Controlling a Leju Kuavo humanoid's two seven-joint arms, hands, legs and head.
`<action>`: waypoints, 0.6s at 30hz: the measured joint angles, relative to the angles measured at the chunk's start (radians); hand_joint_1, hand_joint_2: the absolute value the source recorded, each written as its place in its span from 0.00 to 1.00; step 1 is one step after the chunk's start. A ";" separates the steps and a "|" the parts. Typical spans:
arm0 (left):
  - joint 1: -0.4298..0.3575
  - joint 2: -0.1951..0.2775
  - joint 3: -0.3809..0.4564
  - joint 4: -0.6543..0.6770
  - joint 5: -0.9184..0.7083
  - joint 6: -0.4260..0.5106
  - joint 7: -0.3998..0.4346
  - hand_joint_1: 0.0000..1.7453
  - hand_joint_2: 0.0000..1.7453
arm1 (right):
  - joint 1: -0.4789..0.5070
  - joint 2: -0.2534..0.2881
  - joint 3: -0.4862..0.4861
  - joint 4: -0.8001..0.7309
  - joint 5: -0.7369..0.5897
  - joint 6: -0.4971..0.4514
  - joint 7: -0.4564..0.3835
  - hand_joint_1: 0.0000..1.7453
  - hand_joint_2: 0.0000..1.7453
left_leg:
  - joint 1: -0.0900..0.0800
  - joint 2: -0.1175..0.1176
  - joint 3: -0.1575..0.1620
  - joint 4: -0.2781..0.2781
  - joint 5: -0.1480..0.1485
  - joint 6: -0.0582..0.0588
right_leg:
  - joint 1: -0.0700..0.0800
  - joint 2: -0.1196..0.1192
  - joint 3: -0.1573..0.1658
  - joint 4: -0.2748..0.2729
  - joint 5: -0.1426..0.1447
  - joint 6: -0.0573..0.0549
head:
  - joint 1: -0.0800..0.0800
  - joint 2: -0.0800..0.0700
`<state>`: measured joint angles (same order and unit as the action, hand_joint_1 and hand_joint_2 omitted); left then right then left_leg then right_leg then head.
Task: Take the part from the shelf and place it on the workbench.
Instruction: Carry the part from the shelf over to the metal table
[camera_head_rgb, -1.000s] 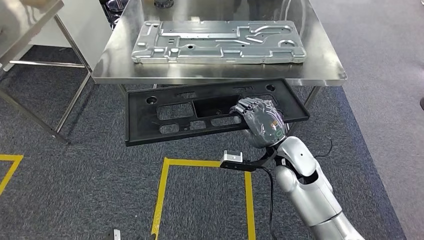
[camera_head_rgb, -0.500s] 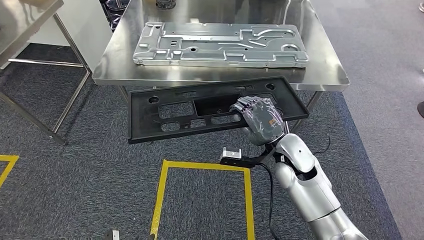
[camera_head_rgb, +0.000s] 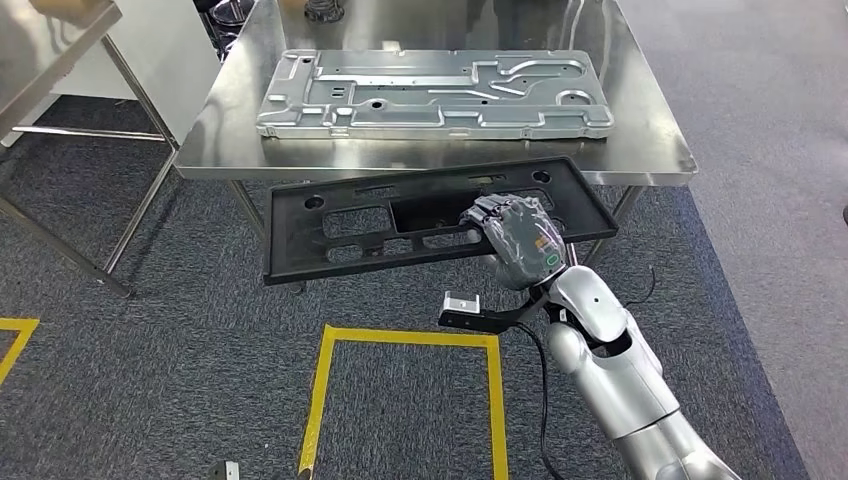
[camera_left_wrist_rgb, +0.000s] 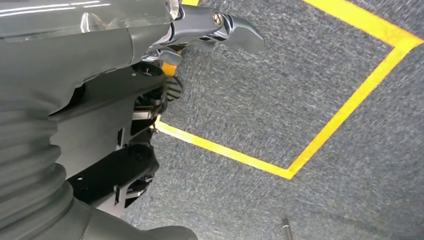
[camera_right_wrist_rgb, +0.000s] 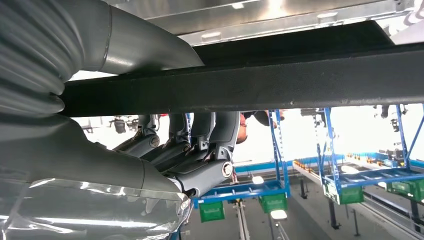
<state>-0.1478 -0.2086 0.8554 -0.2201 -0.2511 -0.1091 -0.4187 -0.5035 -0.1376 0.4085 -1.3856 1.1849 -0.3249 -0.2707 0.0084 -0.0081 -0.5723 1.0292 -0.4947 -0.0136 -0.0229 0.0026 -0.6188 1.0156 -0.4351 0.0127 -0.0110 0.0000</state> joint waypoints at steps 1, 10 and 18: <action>0.000 0.000 0.000 0.000 0.000 0.000 -0.001 0.00 1.00 | -0.006 0.001 0.000 0.005 0.001 0.000 0.001 1.00 1.00 | 0.001 0.001 -0.013 0.031 -0.018 -0.004 | -0.002 -0.001 0.005 -0.003 -0.001 -0.006 | -0.001 0.000; 0.006 0.004 0.000 0.000 0.000 -0.002 -0.004 0.00 1.00 | -0.023 0.007 0.006 0.074 0.009 -0.011 0.015 1.00 1.00 | 0.000 0.001 -0.059 0.044 0.049 0.002 | 0.010 0.001 0.043 -0.002 -0.032 -0.010 | -0.003 0.000; 0.003 0.004 -0.002 0.000 -0.010 -0.005 -0.004 0.00 1.00 | -0.063 0.007 0.006 0.152 0.031 -0.014 0.019 1.00 1.00 | 0.000 0.001 -0.027 -0.022 0.054 0.043 | 0.007 -0.001 -0.027 0.137 -0.107 0.027 | -0.001 0.000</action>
<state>-0.1446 -0.2045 0.8530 -0.2201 -0.2615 -0.1144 -0.4227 -0.5665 -0.1308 0.4149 -1.2341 1.2155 -0.3393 -0.2518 0.0089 -0.0071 -0.5994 1.0075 -0.4406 0.0298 -0.0155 0.0019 -0.6462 1.1523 -0.5421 0.0399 -0.0117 0.0000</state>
